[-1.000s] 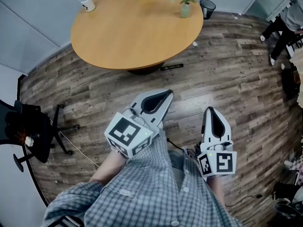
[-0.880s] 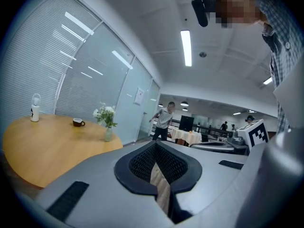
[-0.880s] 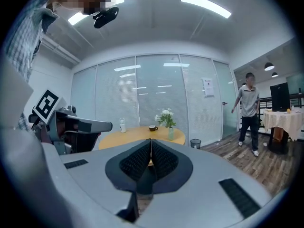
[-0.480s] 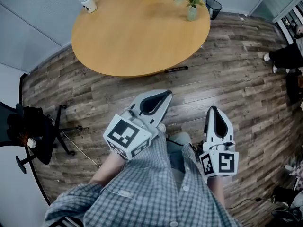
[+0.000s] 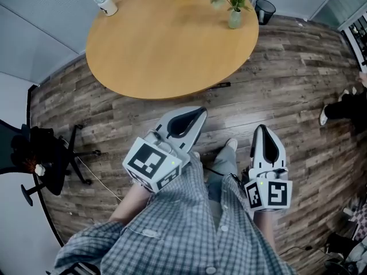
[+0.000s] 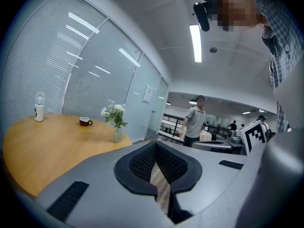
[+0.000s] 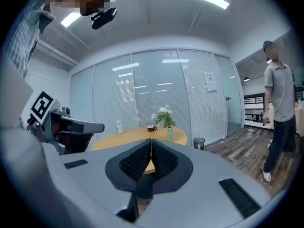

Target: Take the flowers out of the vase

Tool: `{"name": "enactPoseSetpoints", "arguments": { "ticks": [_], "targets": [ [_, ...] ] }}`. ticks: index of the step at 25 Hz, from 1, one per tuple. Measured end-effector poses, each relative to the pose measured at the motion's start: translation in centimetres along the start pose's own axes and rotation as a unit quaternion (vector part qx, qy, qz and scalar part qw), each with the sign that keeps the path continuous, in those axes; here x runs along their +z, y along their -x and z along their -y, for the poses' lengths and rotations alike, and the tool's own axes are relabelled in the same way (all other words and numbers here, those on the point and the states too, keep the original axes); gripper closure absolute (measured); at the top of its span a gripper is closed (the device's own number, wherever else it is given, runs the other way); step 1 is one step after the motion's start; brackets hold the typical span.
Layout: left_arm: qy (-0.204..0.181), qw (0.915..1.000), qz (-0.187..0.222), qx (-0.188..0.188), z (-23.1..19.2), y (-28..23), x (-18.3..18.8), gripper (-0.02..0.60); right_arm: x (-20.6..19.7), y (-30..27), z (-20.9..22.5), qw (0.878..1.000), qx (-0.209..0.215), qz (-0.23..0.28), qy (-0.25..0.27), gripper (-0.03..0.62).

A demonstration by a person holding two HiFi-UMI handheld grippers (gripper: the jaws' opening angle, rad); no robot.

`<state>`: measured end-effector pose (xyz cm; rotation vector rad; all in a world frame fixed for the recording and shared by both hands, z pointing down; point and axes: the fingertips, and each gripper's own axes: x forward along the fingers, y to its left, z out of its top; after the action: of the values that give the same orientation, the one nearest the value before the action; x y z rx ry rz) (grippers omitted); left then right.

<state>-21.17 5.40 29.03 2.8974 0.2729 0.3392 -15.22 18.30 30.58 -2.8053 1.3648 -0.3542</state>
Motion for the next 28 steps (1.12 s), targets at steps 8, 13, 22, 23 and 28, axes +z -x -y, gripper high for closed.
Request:
{"name": "enactPoseSetpoints", "arguments": {
  "ticks": [8,13,22,23,28],
  "targets": [
    [0.01,0.9995,0.012,0.026,0.4,-7.3,2.0,0.574,1.7,-3.4,6.7,0.999,0.029,-0.003,0.014,0.583],
    [0.011,0.9987,0.018,0.046,1.3,-11.8,2.8,0.574,2.4,-5.1,11.6,0.999,0.047,-0.005,0.016,0.583],
    [0.019,0.9945,0.044,0.093,2.8,-17.8,4.7,0.574,4.3,-7.2,18.7,0.996,0.086,0.006,0.031,0.583],
    [0.019,0.9941,0.046,0.096,3.0,-18.3,4.8,0.574,4.4,-7.4,19.3,0.996,0.088,0.007,0.032,0.583],
    [0.019,0.9929,0.044,0.109,3.3,-19.7,4.7,0.574,4.3,-8.2,21.1,0.995,0.097,0.006,0.028,0.583]
  ]
}}
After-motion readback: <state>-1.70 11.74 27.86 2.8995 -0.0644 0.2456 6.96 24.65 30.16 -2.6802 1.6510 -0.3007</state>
